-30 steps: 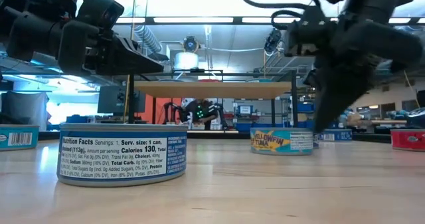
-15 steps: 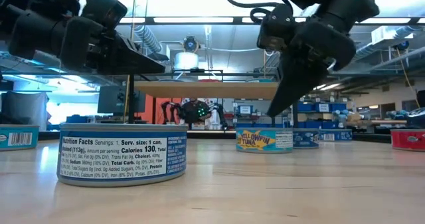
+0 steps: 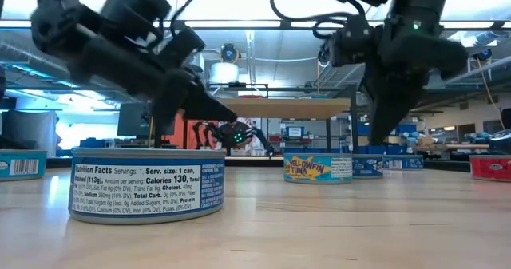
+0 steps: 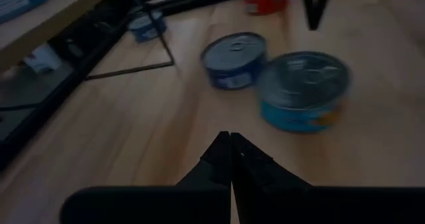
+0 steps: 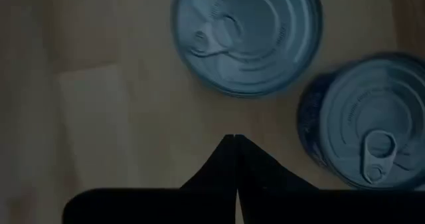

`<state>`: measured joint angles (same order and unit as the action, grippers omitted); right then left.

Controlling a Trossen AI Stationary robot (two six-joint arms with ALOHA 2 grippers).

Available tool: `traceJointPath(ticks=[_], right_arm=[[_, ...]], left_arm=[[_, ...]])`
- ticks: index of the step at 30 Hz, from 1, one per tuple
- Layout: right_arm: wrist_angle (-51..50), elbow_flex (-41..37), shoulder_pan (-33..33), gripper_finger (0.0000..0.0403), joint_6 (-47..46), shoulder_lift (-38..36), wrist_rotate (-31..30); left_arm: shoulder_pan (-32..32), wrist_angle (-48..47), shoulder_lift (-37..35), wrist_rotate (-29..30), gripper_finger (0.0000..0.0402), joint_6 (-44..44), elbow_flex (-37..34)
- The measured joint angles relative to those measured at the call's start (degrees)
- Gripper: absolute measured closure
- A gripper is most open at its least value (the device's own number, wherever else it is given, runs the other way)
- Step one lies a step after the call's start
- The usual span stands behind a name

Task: Stack canned seafood by type on shelf
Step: Stack the yellow blue tuna can on top of the yellow blue tuna can on the shelf

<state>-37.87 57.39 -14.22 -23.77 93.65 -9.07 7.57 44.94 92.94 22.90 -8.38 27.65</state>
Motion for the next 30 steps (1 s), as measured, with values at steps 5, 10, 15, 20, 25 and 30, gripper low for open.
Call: traceJointPath(ticks=[5,10,15,20,25,30], right_arm=[[8.54,-4.45,0.95,0.0395,-0.29,-0.01,0.28],[16.00,-7.38,3.09,0.0395,-0.22,-0.02,1.24],[23.43,-8.03,4.16,0.0395,2.51,-0.02,1.24],[24.60,-7.27,4.08,0.0395,4.45,-0.02,1.37],[20.38,-6.82,3.17,0.0395,3.65,-0.04,1.47],[19.87,-6.81,3.04,0.0395,2.59,1.08,0.71]], left_arm=[[-3.45,9.95,6.06,-2.88,0.0400,0.38,-0.02],[-5.30,11.94,11.23,-6.12,0.0401,1.55,1.73],[-5.35,11.88,15.27,-7.06,0.0401,1.31,4.80],[-5.35,11.59,17.41,-8.64,0.0401,1.27,6.48],[-5.35,11.33,17.43,-8.65,0.0401,1.23,6.48],[-5.35,10.81,17.41,-8.64,0.0401,1.16,6.45]])
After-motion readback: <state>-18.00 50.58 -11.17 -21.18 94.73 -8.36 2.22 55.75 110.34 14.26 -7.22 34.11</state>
